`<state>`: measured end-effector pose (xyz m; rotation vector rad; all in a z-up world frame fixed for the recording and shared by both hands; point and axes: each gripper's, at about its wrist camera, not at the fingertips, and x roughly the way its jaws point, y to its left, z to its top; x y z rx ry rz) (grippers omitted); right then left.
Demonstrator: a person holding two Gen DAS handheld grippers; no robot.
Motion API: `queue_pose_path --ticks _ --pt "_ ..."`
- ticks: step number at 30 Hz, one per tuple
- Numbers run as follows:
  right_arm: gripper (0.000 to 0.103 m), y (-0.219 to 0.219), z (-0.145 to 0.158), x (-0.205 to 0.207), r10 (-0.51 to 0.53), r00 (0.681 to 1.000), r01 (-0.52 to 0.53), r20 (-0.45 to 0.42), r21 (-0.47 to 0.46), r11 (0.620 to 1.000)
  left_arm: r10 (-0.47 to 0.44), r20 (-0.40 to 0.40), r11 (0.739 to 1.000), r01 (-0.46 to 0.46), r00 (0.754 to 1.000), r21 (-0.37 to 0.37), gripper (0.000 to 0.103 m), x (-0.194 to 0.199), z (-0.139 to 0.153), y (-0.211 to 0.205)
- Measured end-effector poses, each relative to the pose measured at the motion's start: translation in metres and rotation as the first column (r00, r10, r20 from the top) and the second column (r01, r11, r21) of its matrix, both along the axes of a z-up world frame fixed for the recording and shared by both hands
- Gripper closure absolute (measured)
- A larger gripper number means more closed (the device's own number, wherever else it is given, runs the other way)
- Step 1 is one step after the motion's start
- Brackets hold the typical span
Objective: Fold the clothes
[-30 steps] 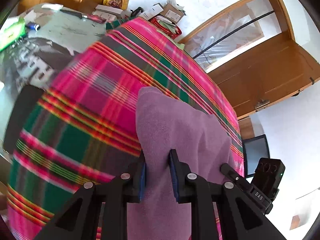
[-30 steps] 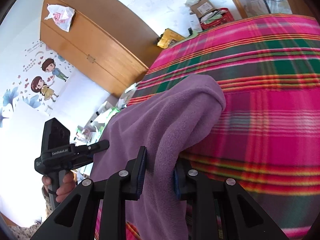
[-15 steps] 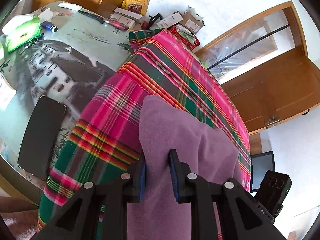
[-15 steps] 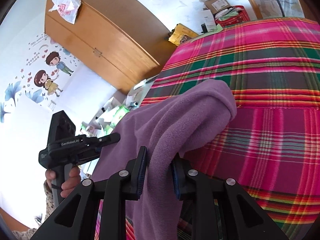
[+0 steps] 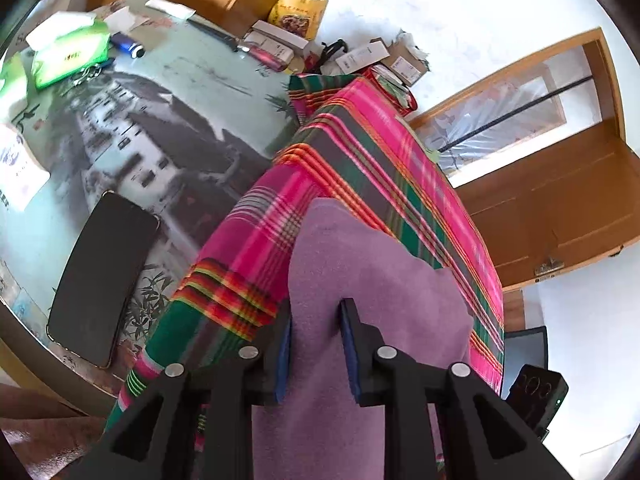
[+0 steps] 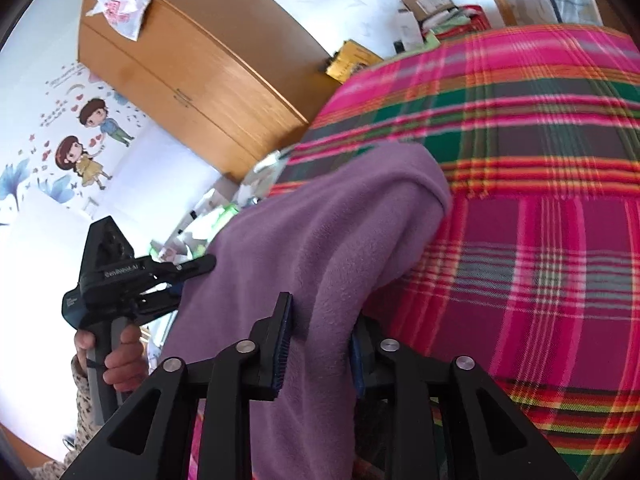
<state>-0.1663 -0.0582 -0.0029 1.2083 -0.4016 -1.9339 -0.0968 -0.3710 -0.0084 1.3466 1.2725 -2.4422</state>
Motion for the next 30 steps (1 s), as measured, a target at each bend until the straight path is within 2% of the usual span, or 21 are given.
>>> queue_pose_path --ticks 2,3,4,7,9,12,15,17,20,26,30 --pt "0.067 0.002 -0.005 -0.002 -0.012 1.000 0.011 0.015 0.013 1.000 0.006 -0.004 1.000 -0.006 1.000 0.004 0.070 0.002 -0.002 -0.001" --pt "0.058 0.002 -0.007 -0.002 -0.018 1.000 0.017 0.017 0.023 1.000 0.009 0.003 1.000 -0.009 1.000 -0.002 0.064 0.004 -0.003 -0.002" --pt "0.058 0.003 -0.009 -0.002 -0.022 1.000 0.021 0.017 0.022 1.000 0.015 0.009 1.000 -0.015 1.000 -0.005 0.060 0.006 -0.003 -0.004" --pt "0.057 0.005 -0.007 -0.001 -0.025 1.000 0.024 0.009 0.032 0.999 0.047 0.010 0.999 -0.047 0.999 -0.022 0.061 0.016 0.002 -0.008" --pt "0.057 0.006 -0.003 0.002 -0.028 1.000 0.029 -0.006 0.052 0.998 0.055 -0.003 0.995 -0.056 0.998 -0.080 0.062 0.025 0.012 -0.004" --pt "0.057 0.007 0.009 0.012 -0.037 0.996 0.044 -0.080 0.082 0.996 0.038 -0.039 0.985 -0.044 0.999 -0.169 0.062 0.039 0.031 0.010" --pt "0.057 0.008 0.027 0.032 -0.055 0.972 0.083 -0.228 0.116 0.990 -0.007 -0.071 0.972 -0.010 0.997 -0.233 0.062 0.049 0.046 0.030" --pt "0.057 0.004 0.038 0.048 -0.043 0.946 0.091 -0.322 0.134 0.987 -0.047 -0.066 0.954 0.025 0.997 -0.298 0.063 0.051 0.050 0.047" --pt "0.057 -0.005 0.045 0.071 0.015 0.923 0.042 -0.385 0.141 0.989 -0.100 -0.036 0.917 0.078 0.994 -0.390 0.066 0.052 0.052 0.072" --pt "0.062 -0.031 0.022 0.092 0.138 0.925 -0.055 -0.355 0.236 0.970 -0.134 0.050 0.864 0.141 0.990 -0.484 0.067 0.052 0.038 0.094" --pt "0.062 -0.038 0.010 0.095 0.155 0.931 -0.053 -0.331 0.296 0.954 -0.133 0.055 0.854 0.142 0.990 -0.501 0.066 0.053 0.029 0.095"
